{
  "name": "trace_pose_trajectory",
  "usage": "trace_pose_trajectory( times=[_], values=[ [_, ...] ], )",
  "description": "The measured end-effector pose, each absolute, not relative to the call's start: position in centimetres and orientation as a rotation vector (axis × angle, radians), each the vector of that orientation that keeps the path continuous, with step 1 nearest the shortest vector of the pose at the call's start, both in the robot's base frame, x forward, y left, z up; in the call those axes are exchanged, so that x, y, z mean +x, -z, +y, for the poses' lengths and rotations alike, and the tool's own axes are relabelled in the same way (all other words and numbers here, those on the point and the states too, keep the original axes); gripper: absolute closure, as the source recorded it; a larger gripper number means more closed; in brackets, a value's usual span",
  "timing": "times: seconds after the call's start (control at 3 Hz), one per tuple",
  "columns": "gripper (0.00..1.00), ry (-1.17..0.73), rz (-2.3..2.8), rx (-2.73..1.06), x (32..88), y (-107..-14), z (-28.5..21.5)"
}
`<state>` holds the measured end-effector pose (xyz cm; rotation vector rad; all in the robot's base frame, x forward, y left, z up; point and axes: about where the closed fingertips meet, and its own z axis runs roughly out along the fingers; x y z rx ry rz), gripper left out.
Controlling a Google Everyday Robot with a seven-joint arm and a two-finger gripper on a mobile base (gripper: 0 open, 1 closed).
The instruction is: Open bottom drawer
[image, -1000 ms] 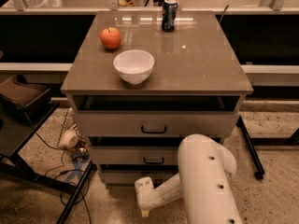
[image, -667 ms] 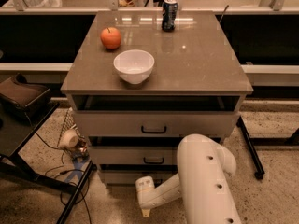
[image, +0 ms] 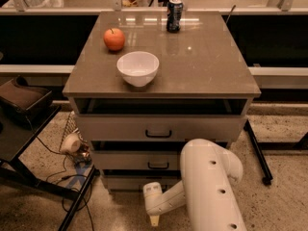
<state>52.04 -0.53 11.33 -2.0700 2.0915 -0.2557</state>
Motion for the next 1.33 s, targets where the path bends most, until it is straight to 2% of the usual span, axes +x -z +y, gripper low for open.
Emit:
trace_pose_trajectory(
  times=[0.33, 1.33],
  values=[
    [0.2, 0.241, 2.122, -2.079, 52.71, -10.33, -1.46],
    [0.9, 0.224, 2.158, -2.083, 52.88, -9.46, -2.3]
  ],
)
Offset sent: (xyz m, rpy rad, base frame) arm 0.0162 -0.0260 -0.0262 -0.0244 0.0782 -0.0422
